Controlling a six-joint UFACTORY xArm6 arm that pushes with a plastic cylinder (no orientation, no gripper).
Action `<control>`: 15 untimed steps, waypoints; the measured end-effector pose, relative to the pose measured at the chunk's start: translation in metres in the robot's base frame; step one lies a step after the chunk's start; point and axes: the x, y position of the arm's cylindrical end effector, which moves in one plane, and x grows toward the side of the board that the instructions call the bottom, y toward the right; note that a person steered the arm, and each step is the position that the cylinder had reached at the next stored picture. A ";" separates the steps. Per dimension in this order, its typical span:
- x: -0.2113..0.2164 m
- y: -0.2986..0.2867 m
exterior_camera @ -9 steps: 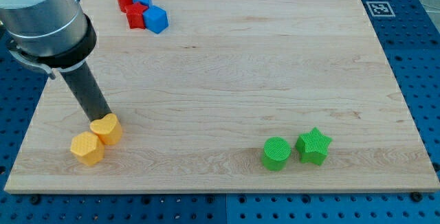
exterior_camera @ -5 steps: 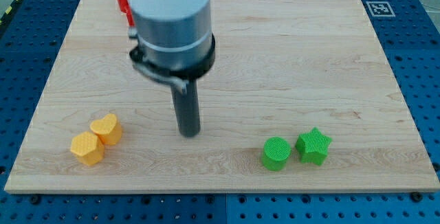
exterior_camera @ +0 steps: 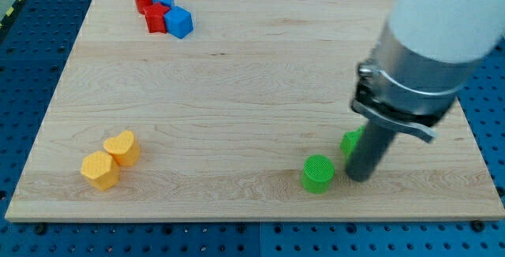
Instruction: Slide the green circle into the hexagon
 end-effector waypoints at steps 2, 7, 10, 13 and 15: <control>-0.001 -0.094; 0.040 -0.139; 0.041 -0.111; 0.004 -0.126; 0.004 -0.201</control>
